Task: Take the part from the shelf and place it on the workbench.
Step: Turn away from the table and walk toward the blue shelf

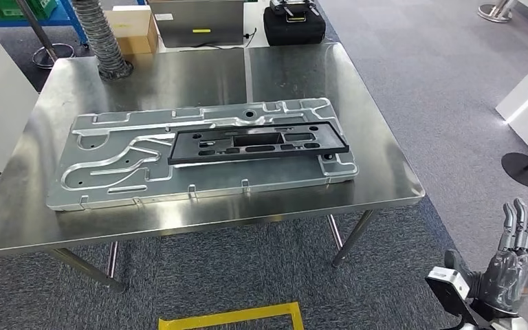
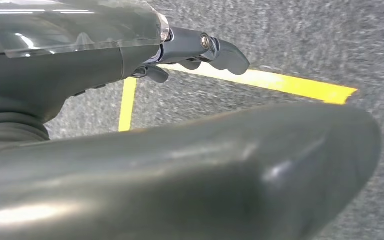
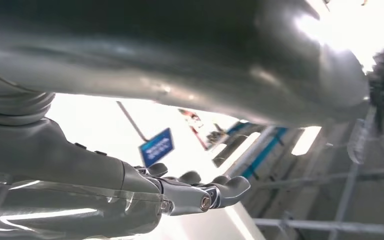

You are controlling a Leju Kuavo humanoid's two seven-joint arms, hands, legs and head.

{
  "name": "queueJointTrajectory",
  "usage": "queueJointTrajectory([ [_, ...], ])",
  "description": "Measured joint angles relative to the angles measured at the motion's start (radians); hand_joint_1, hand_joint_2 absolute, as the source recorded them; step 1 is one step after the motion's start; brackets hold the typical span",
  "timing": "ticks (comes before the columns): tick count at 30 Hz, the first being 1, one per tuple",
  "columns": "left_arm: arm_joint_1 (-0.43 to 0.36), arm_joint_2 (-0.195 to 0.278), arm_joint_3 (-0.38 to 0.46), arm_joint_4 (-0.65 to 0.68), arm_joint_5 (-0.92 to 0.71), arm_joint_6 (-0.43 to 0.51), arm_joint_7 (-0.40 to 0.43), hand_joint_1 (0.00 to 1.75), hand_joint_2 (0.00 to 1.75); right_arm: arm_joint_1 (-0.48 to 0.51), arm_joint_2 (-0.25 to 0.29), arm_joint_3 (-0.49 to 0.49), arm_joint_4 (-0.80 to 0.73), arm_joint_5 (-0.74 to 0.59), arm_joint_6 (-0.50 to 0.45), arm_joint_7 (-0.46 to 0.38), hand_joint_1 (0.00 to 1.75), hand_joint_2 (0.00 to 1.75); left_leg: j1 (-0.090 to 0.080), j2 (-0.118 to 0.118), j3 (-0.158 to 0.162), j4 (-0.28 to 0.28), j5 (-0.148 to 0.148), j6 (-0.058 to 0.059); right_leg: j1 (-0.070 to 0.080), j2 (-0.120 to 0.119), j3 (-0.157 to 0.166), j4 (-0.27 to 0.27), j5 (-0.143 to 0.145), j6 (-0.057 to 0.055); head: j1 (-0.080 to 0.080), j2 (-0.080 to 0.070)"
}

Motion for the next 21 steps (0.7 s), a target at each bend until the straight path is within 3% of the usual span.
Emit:
queueJointTrajectory([
  [1,0.001,-0.001,0.0,0.0,-0.001,-0.001,0.0,0.0,0.0,-0.006,0.006,-0.02,0.03,0.004,0.01,0.001,0.0,0.0,-0.001,0.001,-0.014,0.001,0.011,0.0,-0.001,0.0,-0.006,0.061,-0.029,0.003,0.0,0.0],
  [2,0.001,-0.002,0.0,0.0,-0.004,-0.001,0.0,0.0,0.0,-0.012,0.012,-0.042,0.07,0.008,0.018,0.002,0.0,0.0,-0.001,0.002,-0.029,0.003,0.022,-0.001,-0.001,0.0,0.0,0.097,-0.033,0.004,0.0,0.0],
  [3,0.001,-0.003,0.0,0.0,-0.006,-0.002,0.0,0.0,0.0,-0.018,0.017,-0.066,0.113,0.009,0.023,0.002,0.0,0.0,-0.002,0.002,-0.043,0.004,0.031,-0.002,-0.001,0.0,0.024,0.098,-0.019,0.003,0.0,0.0],
  [5,0.002,-0.007,0.0,0.0,-0.009,-0.002,0.0,0.0,0.0,-0.033,0.024,-0.109,0.21,0.009,0.026,0.0,0.0,0.0,-0.003,0.001,-0.065,0.008,0.049,-0.006,0.001,0.001,0.129,-0.01,0.02,-0.007,0.0,0.0],
  [7,0.003,-0.013,0.0,0.0,-0.014,-0.001,0.0,0.0,0.0,-0.057,0.026,-0.148,0.324,0.016,0.027,-0.003,0.0,0.0,-0.005,0.002,-0.076,0.008,0.064,-0.015,0.008,0.001,0.243,-0.164,0.013,-0.022,0.0,0.0],
  [8,0.003,-0.015,0.0,0.0,-0.016,-0.001,0.001,0.0,0.0,-0.071,0.026,-0.168,0.389,0.023,0.024,-0.003,0.0,0.0,-0.004,0.003,-0.077,0.008,0.071,-0.02,0.013,0.001,0.273,-0.211,0.003,-0.028,0.0,0.0],
  [9,0.002,-0.017,0.0,0.0,-0.019,0.0,0.001,0.0,0.0,-0.082,0.025,-0.19,0.456,0.03,0.019,-0.004,0.0,0.0,-0.003,0.003,-0.078,0.006,0.078,-0.026,0.018,0.0,0.282,-0.231,-0.001,-0.033,0.0,0.0],
  [11,0.004,-0.019,0.0,0.0,-0.023,0.002,0.005,0.0,0.0,-0.106,0.022,-0.233,0.598,0.035,0.003,-0.004,0.0,0.0,0.0,0.002,-0.083,0.008,0.081,-0.037,0.017,-0.002,0.272,-0.237,0.017,-0.045,0.0,0.0],
  [12,0.006,-0.019,0.0,0.0,-0.026,0.003,0.007,0.0,0.0,-0.117,0.02,-0.253,0.668,0.032,-0.005,-0.004,0.0,0.0,0.0,0.001,-0.092,0.022,0.06,-0.042,0.015,-0.004,0.263,-0.24,0.029,-0.052,0.0,0.0],
  [14,0.009,-0.019,0.0,0.0,-0.029,0.004,0.011,0.0,0.0,-0.136,0.014,-0.283,0.8,0.017,-0.014,-0.002,0.0,0.0,0.001,-0.001,-0.121,0.108,-0.032,-0.048,0.013,-0.007,0.236,-0.244,0.054,-0.063,0.0,0.0],
  [16,0.01,-0.02,0.0,0.0,-0.032,0.004,0.014,0.0,0.0,-0.149,0.007,-0.312,0.929,0.003,-0.015,0.015,0.0,0.0,0.001,-0.001,-0.149,0.236,-0.117,-0.053,0.015,-0.009,0.204,-0.24,0.076,-0.066,0.0,0.0],
  [17,0.01,-0.02,0.0,0.0,-0.035,0.005,0.015,0.0,0.0,-0.156,0.004,-0.328,0.99,-0.002,-0.015,0.03,0.0,0.0,0.001,-0.001,-0.149,0.279,-0.123,-0.055,0.016,-0.01,0.186,-0.237,0.088,-0.065,-0.001,0.0],
  [18,0.011,-0.02,0.0,0.0,-0.037,0.005,0.016,0.0,0.0,-0.162,0.001,-0.344,1.045,-0.004,-0.015,0.046,0.0,0.0,0.001,-0.001,-0.134,0.292,-0.107,-0.055,0.016,-0.011,0.167,-0.231,0.098,-0.064,-0.001,0.0],
  [20,0.01,-0.02,-0.001,0.0,-0.041,0.004,0.017,0.0,0.0,-0.169,0.0,-0.369,1.133,-0.003,-0.016,0.083,0.0,0.0,0.001,-0.001,-0.055,0.218,-0.05,-0.053,0.016,-0.011,0.131,-0.215,0.114,-0.06,-0.001,0.0],
  [21,0.008,-0.02,-0.001,0.0,-0.043,0.004,0.018,0.0,0.0,-0.173,0.0,-0.378,1.168,0.003,-0.016,0.106,0.0,0.0,0.0,-0.001,0.002,0.142,-0.044,-0.05,0.017,-0.011,0.115,-0.205,0.12,-0.056,-0.001,0.0],
])
